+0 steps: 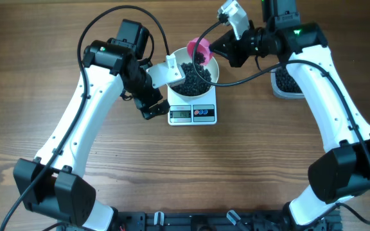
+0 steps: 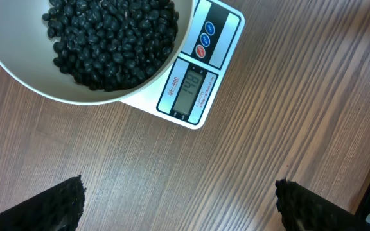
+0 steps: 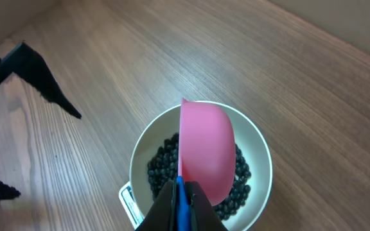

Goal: Scoop item into bowl and weigh 150g on scale

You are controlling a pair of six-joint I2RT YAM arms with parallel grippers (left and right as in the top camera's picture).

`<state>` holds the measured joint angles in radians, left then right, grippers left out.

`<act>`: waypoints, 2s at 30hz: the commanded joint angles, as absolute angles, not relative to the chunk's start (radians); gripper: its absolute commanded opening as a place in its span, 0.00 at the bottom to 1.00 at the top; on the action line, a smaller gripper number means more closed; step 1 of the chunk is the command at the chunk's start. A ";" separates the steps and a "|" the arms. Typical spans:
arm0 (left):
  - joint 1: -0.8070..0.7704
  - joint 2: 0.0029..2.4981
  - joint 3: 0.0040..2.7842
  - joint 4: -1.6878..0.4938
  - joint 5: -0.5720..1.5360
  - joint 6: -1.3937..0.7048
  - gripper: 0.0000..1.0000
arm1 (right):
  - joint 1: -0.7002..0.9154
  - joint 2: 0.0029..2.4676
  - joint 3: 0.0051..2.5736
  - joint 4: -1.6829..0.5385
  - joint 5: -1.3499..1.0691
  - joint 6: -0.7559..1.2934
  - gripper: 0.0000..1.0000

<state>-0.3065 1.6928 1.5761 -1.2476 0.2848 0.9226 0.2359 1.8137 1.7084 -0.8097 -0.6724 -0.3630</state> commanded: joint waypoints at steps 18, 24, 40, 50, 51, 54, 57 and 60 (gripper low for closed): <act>-0.305 1.706 1.570 -1.245 0.287 0.936 1.00 | 0.215 1.803 1.726 -0.823 -0.697 -0.361 0.04; -0.305 1.706 1.570 -1.245 0.286 0.936 1.00 | 0.215 1.803 1.726 -0.802 -0.733 -0.347 0.04; -0.305 1.706 1.570 -1.245 0.286 0.936 1.00 | 0.215 1.803 1.726 -0.809 -0.798 -0.413 0.04; -0.305 1.706 1.570 -1.245 0.287 0.936 1.00 | 0.215 1.803 1.726 -0.821 -0.677 -0.330 0.04; -0.305 1.706 1.570 -1.245 0.287 0.936 1.00 | 0.215 1.803 1.726 -0.821 -0.719 -0.375 0.04; -0.305 1.706 1.570 -1.245 0.287 0.936 1.00 | 0.218 1.803 1.726 -0.825 -0.701 -0.373 0.04; -0.305 1.706 1.570 -1.245 0.286 0.936 1.00 | 0.212 1.803 1.726 -0.804 -0.788 -0.345 0.04; -0.305 1.706 1.570 -1.245 0.287 0.936 1.00 | 0.212 1.803 1.726 -0.818 -0.722 -0.375 0.04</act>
<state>-0.3065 1.6928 1.5761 -1.2476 0.2844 0.9226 0.2150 1.8137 1.7088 -0.8181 -0.7395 -0.3653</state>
